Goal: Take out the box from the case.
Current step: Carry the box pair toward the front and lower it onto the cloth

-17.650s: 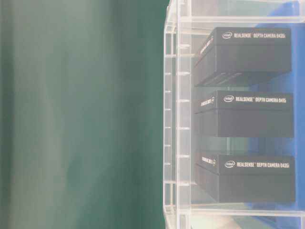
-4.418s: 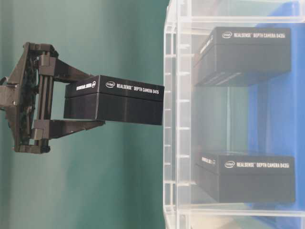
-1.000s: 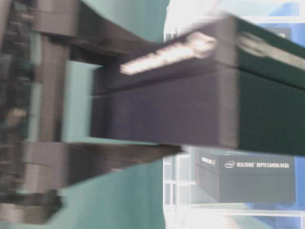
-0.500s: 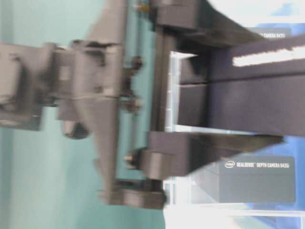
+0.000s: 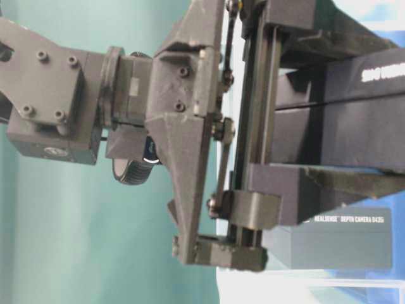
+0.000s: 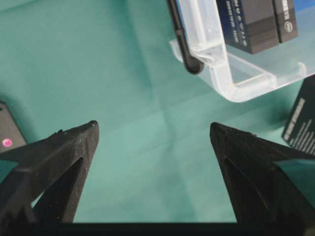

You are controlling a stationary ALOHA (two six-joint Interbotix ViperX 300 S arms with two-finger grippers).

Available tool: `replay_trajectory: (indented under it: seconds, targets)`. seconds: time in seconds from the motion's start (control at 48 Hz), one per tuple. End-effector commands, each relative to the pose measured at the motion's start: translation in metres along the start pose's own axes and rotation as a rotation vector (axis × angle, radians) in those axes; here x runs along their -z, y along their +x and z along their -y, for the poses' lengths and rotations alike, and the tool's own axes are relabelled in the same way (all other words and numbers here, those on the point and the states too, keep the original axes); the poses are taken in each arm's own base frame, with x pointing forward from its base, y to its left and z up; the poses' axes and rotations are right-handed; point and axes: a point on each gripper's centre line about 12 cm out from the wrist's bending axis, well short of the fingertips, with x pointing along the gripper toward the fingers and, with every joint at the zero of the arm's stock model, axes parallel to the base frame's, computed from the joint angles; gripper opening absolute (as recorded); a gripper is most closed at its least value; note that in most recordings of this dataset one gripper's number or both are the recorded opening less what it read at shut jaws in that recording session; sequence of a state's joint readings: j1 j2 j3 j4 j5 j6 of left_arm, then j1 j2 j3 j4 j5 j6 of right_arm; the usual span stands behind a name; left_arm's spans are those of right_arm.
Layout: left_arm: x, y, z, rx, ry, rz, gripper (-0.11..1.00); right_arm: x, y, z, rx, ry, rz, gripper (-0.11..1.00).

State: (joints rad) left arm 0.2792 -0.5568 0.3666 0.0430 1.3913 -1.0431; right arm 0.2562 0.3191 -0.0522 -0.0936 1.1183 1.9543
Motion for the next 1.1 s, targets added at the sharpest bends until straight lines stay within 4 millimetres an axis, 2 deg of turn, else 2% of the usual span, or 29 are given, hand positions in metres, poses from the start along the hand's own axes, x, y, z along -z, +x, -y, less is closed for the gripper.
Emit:
replay_trajectory:
  seconds: [0.0, 0.063, 0.188, 0.271, 0.646, 1.084]
  targets:
    - [0.000, -0.005, 0.001, 0.019, -0.001, 0.013, 0.97, 0.005, -0.016, -0.002, -0.042, -0.005, -0.021, 0.67]
    - [-0.001, -0.005, 0.001, 0.019, 0.000, 0.014, 0.97, 0.005, -0.016, -0.002, -0.039, -0.005, -0.021, 0.67]
    - [0.000, -0.005, 0.001, 0.019, 0.001, 0.013, 0.97, 0.005, -0.016, -0.002, -0.039, -0.013, -0.021, 0.86]
    - [0.000, -0.006, 0.001, 0.022, 0.001, 0.014, 0.97, 0.005, -0.016, -0.003, -0.042, -0.033, -0.021, 0.92]
    - [0.004, -0.009, -0.006, 0.032, -0.007, 0.019, 0.97, 0.003, -0.026, -0.002, -0.043, -0.039, -0.019, 0.92]
    - [0.004, -0.009, -0.007, 0.032, -0.021, 0.019, 0.97, -0.016, -0.110, -0.007, -0.080, -0.030, 0.047, 0.91]
